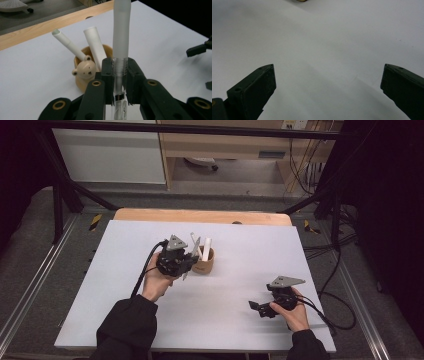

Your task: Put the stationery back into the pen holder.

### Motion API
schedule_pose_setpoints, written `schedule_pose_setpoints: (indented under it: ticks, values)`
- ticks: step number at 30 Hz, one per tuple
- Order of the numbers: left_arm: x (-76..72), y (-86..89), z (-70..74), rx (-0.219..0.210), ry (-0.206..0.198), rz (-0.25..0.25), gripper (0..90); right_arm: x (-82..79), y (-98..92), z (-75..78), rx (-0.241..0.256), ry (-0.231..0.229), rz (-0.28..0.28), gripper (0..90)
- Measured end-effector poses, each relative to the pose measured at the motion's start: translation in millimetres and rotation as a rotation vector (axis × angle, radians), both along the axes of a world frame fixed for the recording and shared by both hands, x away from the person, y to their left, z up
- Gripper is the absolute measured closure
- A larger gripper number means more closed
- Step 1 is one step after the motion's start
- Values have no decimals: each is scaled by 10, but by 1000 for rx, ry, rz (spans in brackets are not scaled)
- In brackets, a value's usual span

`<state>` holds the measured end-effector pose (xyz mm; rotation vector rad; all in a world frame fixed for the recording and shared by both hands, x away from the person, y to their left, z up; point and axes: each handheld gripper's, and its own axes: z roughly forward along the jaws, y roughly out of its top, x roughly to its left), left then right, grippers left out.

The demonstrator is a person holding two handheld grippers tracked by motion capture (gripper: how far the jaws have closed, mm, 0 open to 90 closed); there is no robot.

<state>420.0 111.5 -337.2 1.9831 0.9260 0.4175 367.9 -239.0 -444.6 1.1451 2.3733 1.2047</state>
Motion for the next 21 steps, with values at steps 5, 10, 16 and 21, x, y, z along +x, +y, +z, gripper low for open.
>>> schedule_pose_setpoints:
  ticks: [5,10,16,21]
  values:
    - [71,-55,110,-13,-24,11,786,0,2,-12,-5,3,3,7]
    - [151,-116,207,-22,-43,19,786,0,4,-15,-8,9,4,7]
    - [261,-196,239,-31,-48,25,786,-2,9,-17,-5,15,4,7]
    - [382,-271,203,-34,-48,35,785,-3,6,-14,-2,13,8,7]
